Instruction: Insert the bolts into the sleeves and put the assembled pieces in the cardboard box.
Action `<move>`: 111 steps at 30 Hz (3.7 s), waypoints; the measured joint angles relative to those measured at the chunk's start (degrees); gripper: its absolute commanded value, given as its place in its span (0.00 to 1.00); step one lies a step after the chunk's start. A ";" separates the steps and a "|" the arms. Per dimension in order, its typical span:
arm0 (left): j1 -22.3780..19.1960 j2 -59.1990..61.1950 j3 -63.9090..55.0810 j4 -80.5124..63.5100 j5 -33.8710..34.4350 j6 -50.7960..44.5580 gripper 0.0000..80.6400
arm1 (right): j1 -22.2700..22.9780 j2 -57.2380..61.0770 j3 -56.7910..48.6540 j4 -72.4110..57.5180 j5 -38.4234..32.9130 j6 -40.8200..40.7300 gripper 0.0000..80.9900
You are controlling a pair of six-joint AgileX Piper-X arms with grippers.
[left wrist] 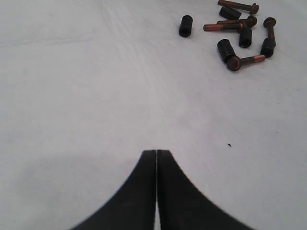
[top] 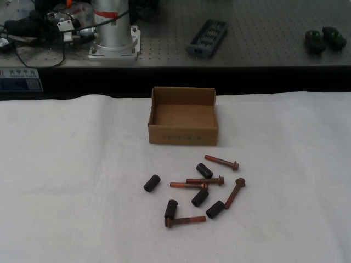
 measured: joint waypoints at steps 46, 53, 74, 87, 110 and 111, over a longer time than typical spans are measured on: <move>0.00 0.00 0.00 0.00 0.00 0.00 0.01 | 0.00 0.00 0.00 0.00 0.00 0.00 0.39; 0.00 0.00 0.00 0.00 0.00 0.00 0.01 | 0.00 0.00 0.00 0.00 0.00 0.00 0.39; 0.00 0.00 0.00 0.00 0.00 0.00 0.01 | 0.00 0.00 0.00 0.00 0.00 -0.07 0.39; 0.00 0.00 0.00 0.00 0.00 0.00 0.01 | 0.00 0.00 0.00 0.00 0.00 -0.07 0.39; 0.00 -0.07 0.54 -2.74 9.57 -21.30 0.01 | 0.00 0.00 0.00 -23.63 0.83 23.92 0.39; 0.00 -0.07 0.57 -2.74 9.57 -21.95 0.01 | 0.00 0.00 0.00 -23.88 0.65 23.92 0.39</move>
